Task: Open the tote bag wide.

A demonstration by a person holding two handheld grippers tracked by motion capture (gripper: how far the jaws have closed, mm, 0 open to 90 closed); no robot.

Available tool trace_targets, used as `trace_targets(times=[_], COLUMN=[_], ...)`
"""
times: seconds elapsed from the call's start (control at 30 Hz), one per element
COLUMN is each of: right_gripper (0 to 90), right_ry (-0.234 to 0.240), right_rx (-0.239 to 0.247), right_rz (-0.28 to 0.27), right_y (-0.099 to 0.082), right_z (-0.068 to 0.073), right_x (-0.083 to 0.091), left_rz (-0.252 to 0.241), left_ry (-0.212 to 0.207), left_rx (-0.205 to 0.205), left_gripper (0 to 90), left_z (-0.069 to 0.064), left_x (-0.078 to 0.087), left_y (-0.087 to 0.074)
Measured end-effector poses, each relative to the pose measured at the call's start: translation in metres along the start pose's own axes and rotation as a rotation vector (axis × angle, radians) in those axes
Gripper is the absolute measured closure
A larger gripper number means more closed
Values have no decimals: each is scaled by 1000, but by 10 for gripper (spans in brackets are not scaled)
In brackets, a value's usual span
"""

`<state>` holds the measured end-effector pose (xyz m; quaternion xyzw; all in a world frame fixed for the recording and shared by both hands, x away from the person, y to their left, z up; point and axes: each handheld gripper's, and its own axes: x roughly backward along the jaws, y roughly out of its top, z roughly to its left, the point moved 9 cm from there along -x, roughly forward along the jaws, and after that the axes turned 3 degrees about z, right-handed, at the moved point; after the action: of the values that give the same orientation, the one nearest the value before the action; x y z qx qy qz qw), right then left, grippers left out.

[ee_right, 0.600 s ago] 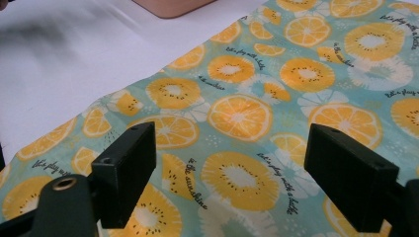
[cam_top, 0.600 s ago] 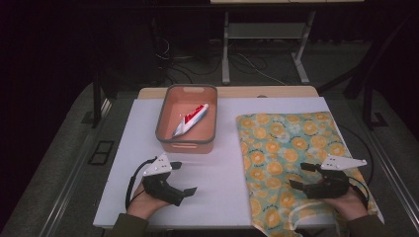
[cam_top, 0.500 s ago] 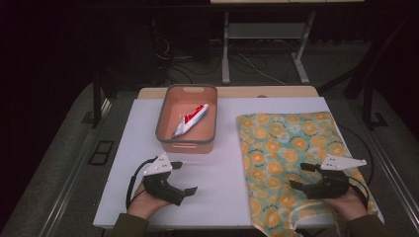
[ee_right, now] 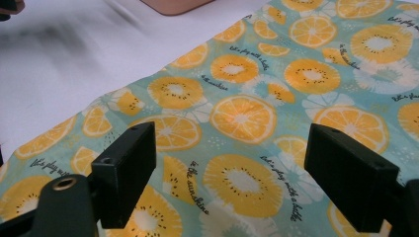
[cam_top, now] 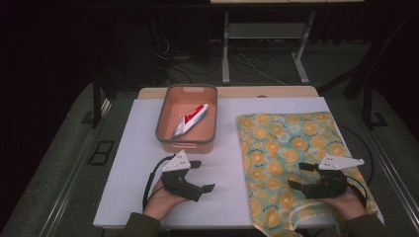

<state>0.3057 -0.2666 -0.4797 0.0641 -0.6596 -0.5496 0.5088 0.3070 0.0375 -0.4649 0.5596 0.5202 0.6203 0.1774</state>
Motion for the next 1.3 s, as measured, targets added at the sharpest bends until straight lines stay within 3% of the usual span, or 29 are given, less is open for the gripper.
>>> trace_targets(times=[0.6, 0.8, 0.97, 1.13, 1.2, 1.23, 1.3], right_gripper=[197, 198, 198, 197, 197, 198, 198], right_ry=[-6, -6, -9, -11, -11, -10, -11], right_rx=[12, 17, 20, 23, 24, 26, 25], right_rz=[10, 13, 13, 12, 10, 9, 9], right_y=[-1, -2, -2, -1, -1, -1, -1], right_z=[1, 1, 1, 0, 0, 0, 0], right_x=[-2, -2, -2, -1, -1, -1, -1], left_rz=[53, 72, 110, 194, 229, 232, 237], left_ry=[-139, -178, -178, -148, -135, -119, -109], left_rx=[-109, -108, -133, -179, -204, -225, -247], left_gripper=[366, 436, 477, 544, 607, 678, 724], left_z=[-48, -56, -64, -67, -69, -70, -72], left_x=[-69, -89, -106, -119, -122, -123, -123], left_y=[17, 17, 13, 4, 1, 1, 0])
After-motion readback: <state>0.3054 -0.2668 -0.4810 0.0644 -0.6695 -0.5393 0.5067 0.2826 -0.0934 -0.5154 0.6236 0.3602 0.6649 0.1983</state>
